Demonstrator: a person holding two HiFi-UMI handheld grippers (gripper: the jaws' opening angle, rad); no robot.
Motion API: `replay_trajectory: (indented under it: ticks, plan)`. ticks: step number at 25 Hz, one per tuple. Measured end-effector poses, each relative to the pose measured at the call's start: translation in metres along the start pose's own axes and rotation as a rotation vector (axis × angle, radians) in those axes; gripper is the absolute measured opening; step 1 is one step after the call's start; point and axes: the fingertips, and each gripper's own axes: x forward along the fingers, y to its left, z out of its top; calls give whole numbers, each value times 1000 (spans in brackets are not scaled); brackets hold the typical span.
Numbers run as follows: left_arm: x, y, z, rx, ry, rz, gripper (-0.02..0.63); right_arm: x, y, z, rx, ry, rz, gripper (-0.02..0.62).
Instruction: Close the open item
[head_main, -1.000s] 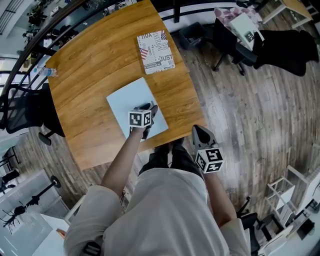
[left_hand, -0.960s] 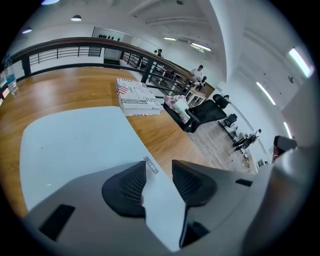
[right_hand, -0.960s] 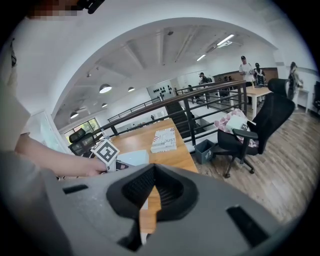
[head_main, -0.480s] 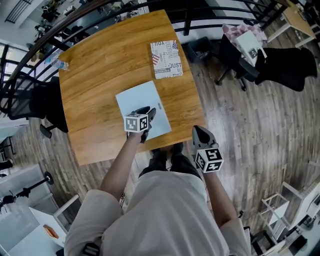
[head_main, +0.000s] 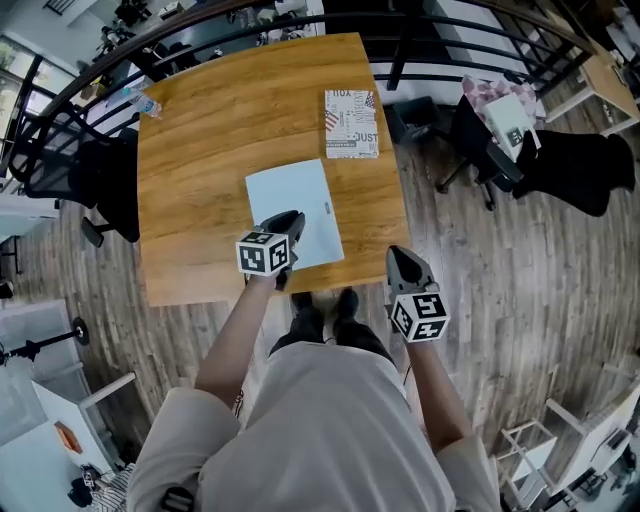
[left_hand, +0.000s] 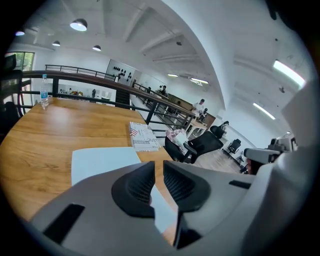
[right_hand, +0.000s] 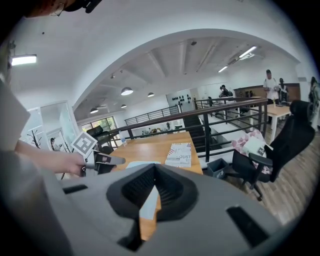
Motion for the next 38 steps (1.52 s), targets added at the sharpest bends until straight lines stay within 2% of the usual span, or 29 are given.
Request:
replay_trajectory:
  ticks: [13,20,28,38]
  plan:
    - [-122,-33,22,41,-210,138,9,-12,47,37,-110,-52,178,2]
    - [-186,-39,16,-17,-280,172,5,-17,84,56,-195,-57,254,2]
    - [-249,-33,10,-5,-386,245,-3,-31,122,74,-287,-106,288,2]
    - [-323,-18,12,12,-473,246,-5,-52,163,96,-348,-173,252,2]
